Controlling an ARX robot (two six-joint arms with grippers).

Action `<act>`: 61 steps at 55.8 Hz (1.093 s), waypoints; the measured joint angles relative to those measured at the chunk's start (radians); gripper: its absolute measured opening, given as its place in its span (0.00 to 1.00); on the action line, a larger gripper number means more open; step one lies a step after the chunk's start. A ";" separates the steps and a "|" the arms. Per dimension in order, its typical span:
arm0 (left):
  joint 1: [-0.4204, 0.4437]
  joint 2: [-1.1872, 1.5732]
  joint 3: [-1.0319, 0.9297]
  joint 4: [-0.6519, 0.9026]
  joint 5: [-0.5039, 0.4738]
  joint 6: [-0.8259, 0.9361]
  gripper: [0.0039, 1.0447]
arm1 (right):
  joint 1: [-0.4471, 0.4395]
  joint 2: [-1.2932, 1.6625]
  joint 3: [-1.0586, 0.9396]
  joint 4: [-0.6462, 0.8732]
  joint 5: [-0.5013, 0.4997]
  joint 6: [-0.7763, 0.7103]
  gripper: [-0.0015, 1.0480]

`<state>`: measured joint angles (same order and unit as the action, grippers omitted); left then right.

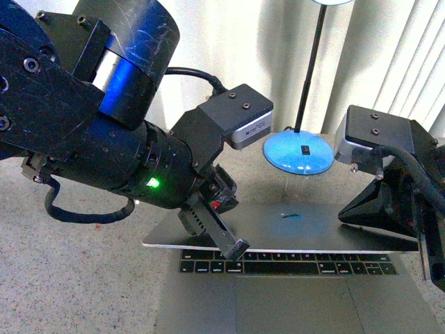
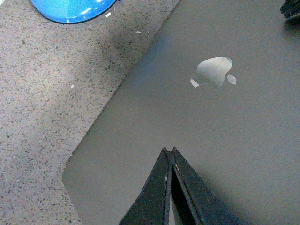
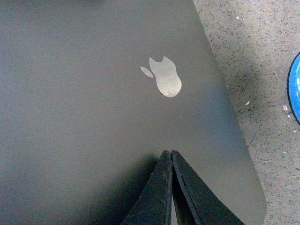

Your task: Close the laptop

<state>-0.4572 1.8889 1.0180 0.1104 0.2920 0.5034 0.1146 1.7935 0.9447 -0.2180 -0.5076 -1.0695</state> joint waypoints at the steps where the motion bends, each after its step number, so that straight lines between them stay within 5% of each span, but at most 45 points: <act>1: 0.000 0.001 0.000 0.000 0.000 0.000 0.03 | -0.001 0.002 0.000 0.000 0.001 0.000 0.03; 61: -0.002 0.076 -0.075 0.089 0.033 -0.043 0.03 | 0.003 0.074 -0.034 0.052 0.014 0.002 0.03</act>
<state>-0.4587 1.9644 0.9432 0.1993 0.3252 0.4602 0.1181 1.8671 0.9112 -0.1661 -0.4938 -1.0679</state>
